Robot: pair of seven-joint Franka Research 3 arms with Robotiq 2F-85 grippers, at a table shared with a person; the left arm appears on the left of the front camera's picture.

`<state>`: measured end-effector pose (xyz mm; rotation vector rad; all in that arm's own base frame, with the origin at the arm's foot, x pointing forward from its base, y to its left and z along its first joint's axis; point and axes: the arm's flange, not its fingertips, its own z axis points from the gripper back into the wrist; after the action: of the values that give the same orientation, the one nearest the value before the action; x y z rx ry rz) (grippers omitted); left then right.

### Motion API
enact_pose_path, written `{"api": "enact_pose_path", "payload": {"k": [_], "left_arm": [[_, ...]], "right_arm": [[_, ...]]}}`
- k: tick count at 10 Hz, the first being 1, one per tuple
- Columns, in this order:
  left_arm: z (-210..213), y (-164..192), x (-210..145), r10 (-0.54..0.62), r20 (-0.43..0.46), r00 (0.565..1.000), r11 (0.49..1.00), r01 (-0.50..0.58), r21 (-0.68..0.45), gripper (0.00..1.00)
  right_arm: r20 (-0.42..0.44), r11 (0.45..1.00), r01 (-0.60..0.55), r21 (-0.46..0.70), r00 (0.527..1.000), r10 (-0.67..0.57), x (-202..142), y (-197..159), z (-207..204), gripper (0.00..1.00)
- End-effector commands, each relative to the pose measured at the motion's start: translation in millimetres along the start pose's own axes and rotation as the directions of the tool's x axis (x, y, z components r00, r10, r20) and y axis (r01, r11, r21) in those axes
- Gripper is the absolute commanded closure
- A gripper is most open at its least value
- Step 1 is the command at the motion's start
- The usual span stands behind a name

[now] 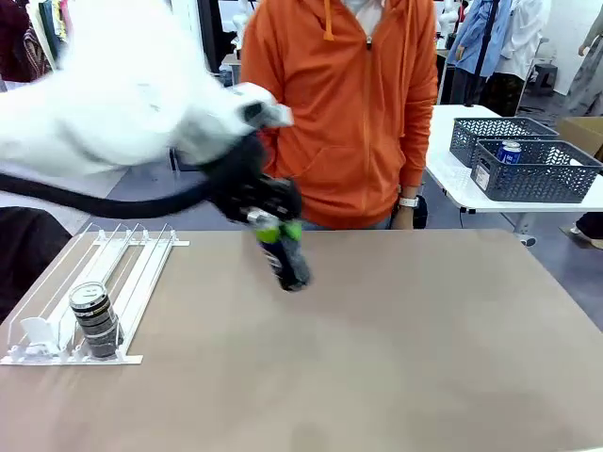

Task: Retrieve and store the cans from the dispenser.
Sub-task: Pick up one can from the Automatic Can Dispenser and place it in the middle of the table.

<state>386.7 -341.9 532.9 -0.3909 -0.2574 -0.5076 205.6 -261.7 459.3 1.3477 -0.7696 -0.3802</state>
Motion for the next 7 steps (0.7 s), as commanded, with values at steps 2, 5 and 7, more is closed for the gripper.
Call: {"api": "enact_pose_path", "payload": {"k": [2,5,7], "left_arm": [[-81,-49,54,-0.114,-0.125,0.985,0.966,0.14,0.217,1.0],[-139,-57,60,-0.111,-0.131,0.985,0.947,0.145,0.287,1.0],[-154,-49,62,-0.085,-0.124,0.989,0.937,0.122,0.328,1.0]], "right_arm": [[0.015,0.999,-0.026,0.019,1.0,0.026,3,2,-2,0.0],[0.015,0.999,-0.026,0.019,1.0,0.026,3,2,-2,0.0],[0.015,0.999,-0.026,0.019,1.0,0.026,3,2,-2,0.0]]}}
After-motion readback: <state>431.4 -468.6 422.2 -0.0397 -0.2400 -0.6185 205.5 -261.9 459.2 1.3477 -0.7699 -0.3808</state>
